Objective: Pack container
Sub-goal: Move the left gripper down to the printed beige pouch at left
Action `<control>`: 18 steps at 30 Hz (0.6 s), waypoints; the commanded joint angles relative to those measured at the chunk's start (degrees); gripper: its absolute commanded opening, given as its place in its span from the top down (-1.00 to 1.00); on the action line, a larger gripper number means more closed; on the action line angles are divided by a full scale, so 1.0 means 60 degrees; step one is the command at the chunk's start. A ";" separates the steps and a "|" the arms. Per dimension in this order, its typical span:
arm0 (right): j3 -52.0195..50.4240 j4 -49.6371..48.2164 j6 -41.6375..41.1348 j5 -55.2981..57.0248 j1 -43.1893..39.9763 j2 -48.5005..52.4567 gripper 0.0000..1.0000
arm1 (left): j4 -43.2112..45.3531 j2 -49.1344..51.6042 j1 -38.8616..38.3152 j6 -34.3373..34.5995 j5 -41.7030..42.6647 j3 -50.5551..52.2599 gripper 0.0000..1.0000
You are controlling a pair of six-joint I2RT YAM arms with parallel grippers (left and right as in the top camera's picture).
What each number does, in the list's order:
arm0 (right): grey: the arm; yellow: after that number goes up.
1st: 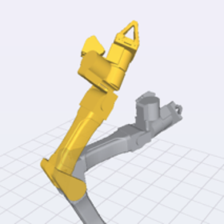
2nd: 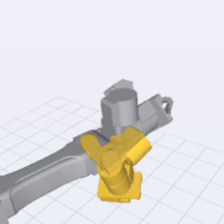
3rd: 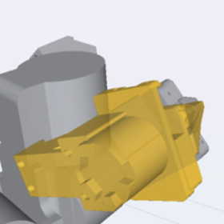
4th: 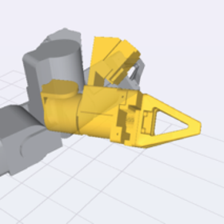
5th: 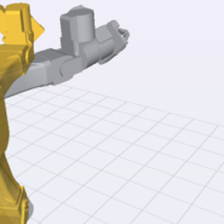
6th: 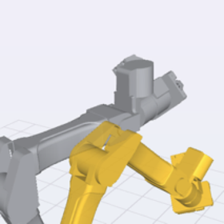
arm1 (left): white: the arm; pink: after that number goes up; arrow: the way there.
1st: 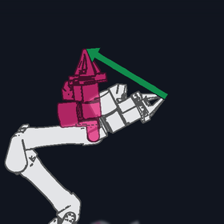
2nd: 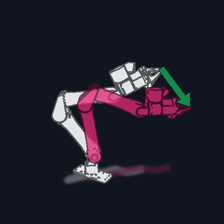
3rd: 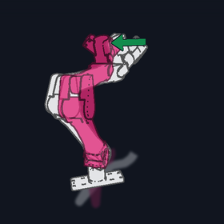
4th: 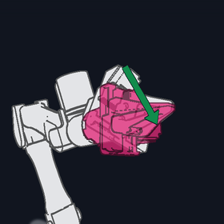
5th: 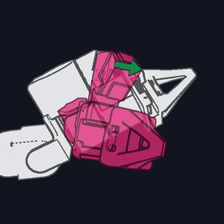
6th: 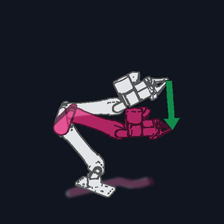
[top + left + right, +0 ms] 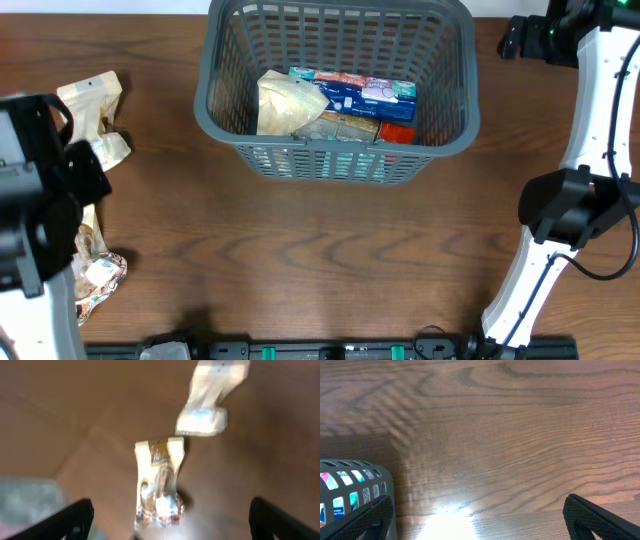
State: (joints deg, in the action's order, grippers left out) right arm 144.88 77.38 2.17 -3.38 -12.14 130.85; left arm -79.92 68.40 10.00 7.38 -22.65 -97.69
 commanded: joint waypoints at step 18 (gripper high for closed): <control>-0.0051 0.0029 0.0153 -0.0025 0.0040 -0.0018 -0.99 | 0.1439 -0.0364 0.2459 0.2357 0.0186 0.3789 -0.92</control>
State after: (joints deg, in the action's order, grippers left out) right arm 144.88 77.38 2.20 -3.38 -12.14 130.85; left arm -73.82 66.57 24.38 22.48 -22.24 -79.83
